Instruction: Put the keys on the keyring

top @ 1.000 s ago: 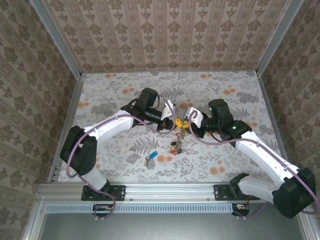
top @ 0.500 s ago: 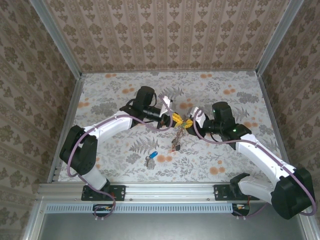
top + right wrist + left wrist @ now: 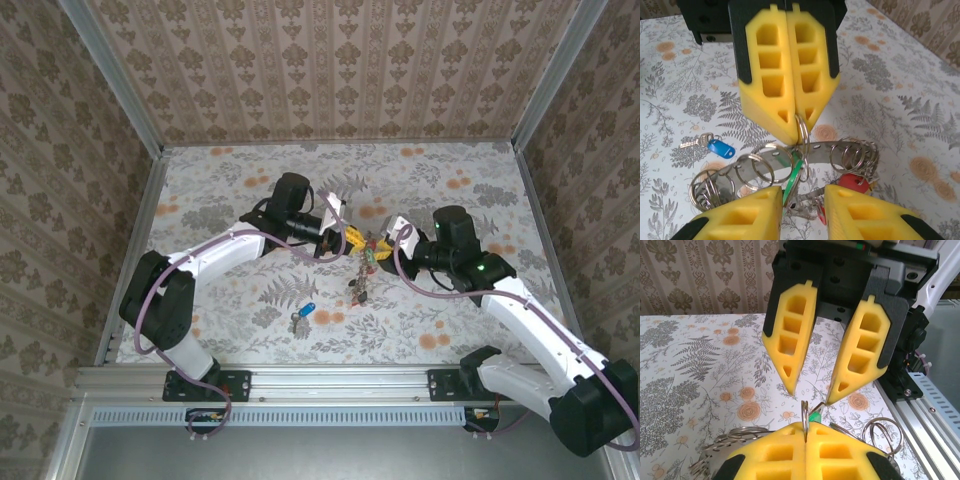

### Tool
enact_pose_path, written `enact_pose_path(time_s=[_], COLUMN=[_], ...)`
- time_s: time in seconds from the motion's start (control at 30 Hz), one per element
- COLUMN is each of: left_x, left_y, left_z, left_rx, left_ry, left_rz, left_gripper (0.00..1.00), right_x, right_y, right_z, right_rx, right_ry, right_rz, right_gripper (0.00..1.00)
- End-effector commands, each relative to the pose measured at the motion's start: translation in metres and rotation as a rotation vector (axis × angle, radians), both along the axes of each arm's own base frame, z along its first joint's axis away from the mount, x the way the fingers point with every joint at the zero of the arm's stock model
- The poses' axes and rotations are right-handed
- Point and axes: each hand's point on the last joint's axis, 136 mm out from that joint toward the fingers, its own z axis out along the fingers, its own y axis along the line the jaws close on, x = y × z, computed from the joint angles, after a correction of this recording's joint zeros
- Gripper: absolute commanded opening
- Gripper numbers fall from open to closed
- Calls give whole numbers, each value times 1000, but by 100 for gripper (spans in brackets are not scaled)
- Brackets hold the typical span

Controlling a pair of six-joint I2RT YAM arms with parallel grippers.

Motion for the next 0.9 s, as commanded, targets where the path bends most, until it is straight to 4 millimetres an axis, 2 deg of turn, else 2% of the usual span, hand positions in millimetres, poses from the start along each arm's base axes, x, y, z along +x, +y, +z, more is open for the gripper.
enact_pose_path(time_s=[0.0, 0.43, 0.8, 0.87], left_x=[-7, -11, -13, -13], left_y=[3, 2, 2, 1], left_z=[25, 26, 29, 29], left_rx=[-51, -52, -58, -59], left_ry=[-57, -56, -58, -57], left_rz=[-34, -45, -55, -55], left_gripper=[0, 0, 0, 0], right_x=[2, 5, 9, 9], right_y=[7, 20, 23, 23], right_z=[28, 23, 18, 19], right_rx=[35, 22, 22, 26], right_ry=[-105, -97, -79, -79], right_rz=[44, 126, 132, 132], right_gripper=[29, 27, 9, 12])
